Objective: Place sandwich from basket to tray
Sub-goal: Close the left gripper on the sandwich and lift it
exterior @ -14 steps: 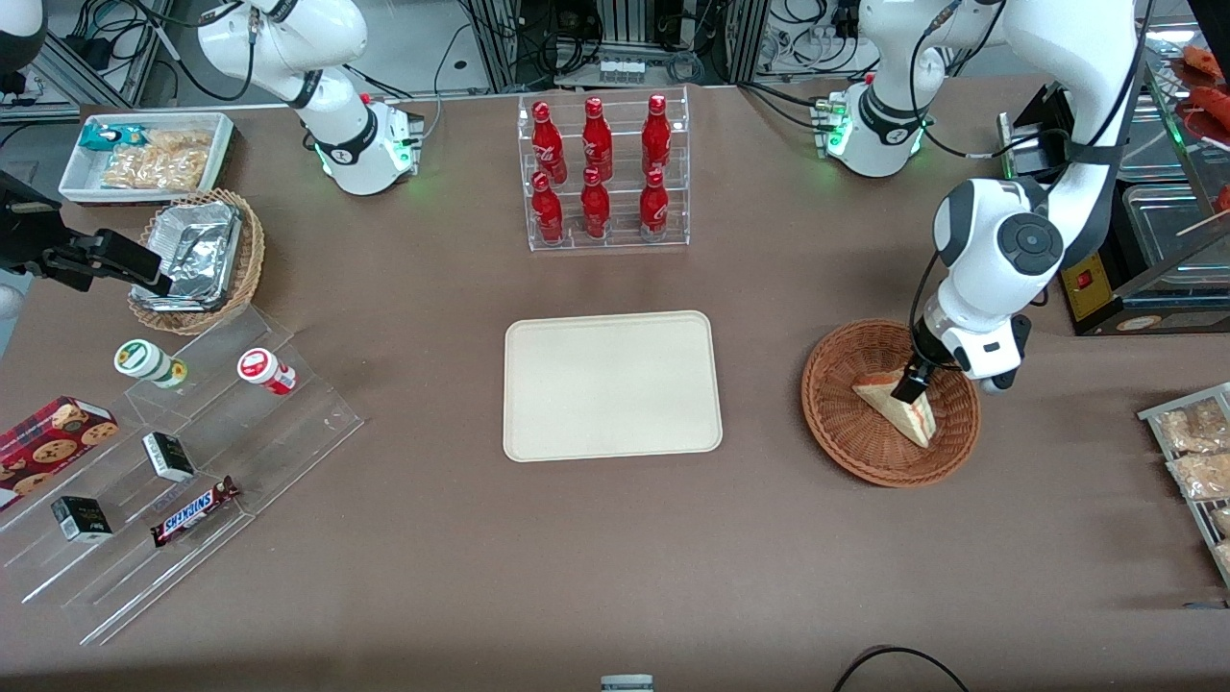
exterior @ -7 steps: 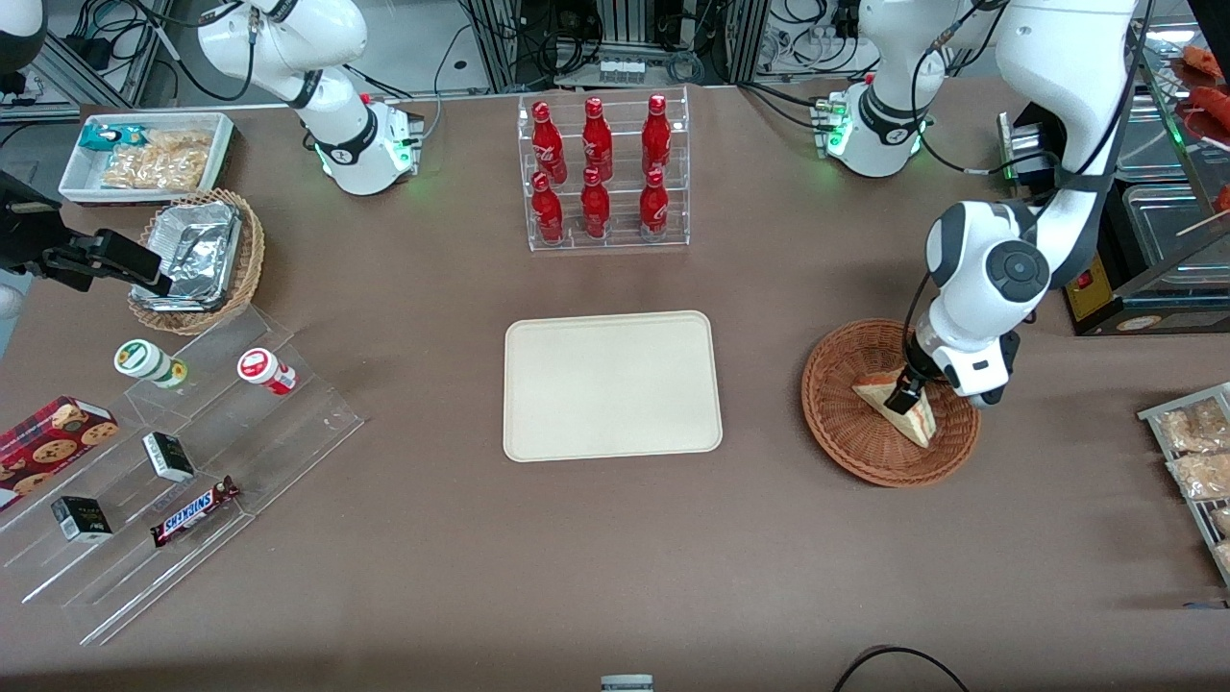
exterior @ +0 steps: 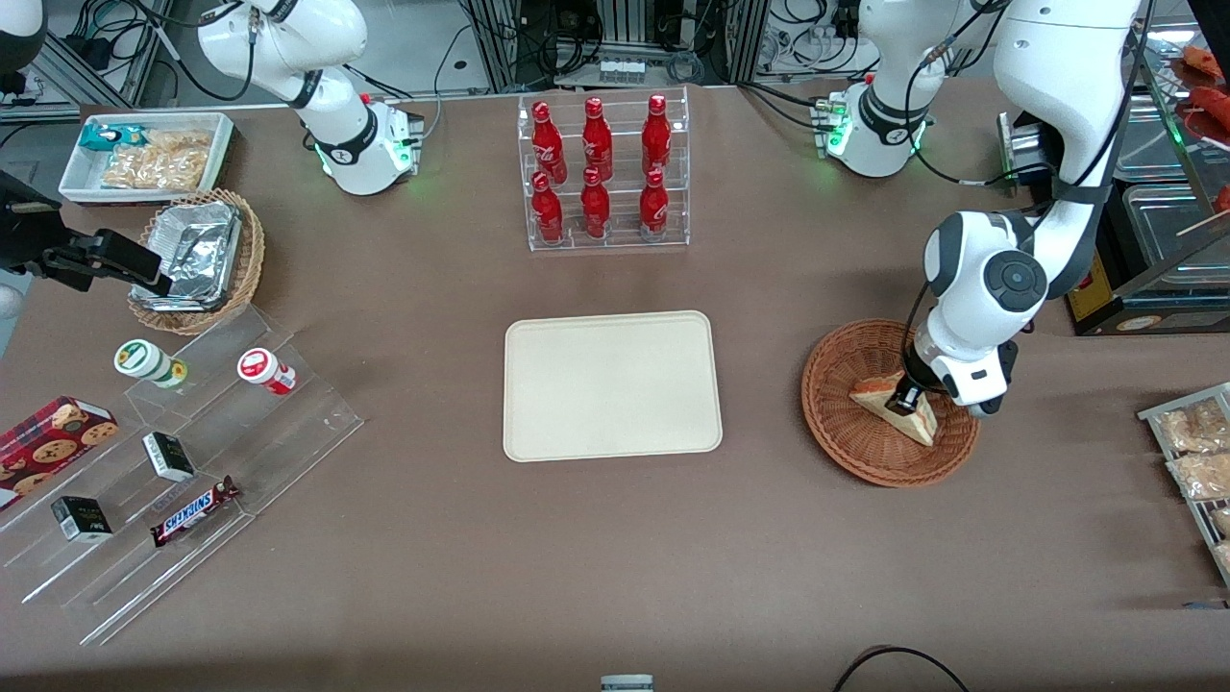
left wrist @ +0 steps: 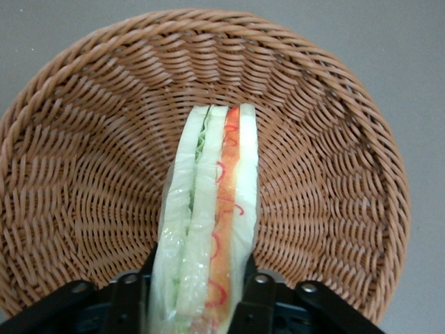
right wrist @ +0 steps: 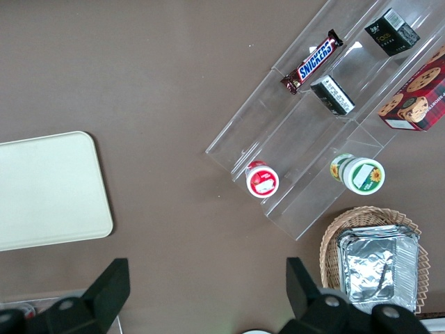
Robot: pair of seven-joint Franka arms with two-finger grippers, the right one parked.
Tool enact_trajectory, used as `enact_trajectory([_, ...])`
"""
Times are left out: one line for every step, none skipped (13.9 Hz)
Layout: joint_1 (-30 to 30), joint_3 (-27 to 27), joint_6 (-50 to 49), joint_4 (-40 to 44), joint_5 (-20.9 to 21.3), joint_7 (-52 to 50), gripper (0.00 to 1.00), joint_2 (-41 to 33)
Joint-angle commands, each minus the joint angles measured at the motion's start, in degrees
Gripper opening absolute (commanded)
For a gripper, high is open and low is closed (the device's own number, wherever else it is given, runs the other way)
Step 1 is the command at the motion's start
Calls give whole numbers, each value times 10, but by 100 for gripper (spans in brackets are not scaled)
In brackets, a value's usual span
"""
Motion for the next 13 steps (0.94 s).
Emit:
enact_trajectory([-21,2,-90,49,5,4,8,-14])
enact_trajectory([-22,2,-145,80,5,37,8,-14])
enact_trajectory([-29,2,-199,108,5,70,8,-13])
enact_trajectory([-35,2,-255,134,5,105,8,-12])
enact_trajectory([-38,1,-288,157,4,136,8,-10])
enact_trajectory([-49,-2,-304,169,4,164,8,-9])
enact_trajectory([-62,-2,-306,175,4,190,8,-6])
enact_trajectory([-76,-2,-306,180,4,223,8,-2])
enact_trajectory([-90,-2,-306,184,4,264,9,6])
enact_trajectory([-105,-2,-306,190,4,302,9,15])
enact_trajectory([-127,-2,-305,207,3,331,9,30])
enact_trajectory([-147,-2,-308,237,2,331,9,51])
enact_trajectory([-164,-2,-313,261,-2,329,9,68])
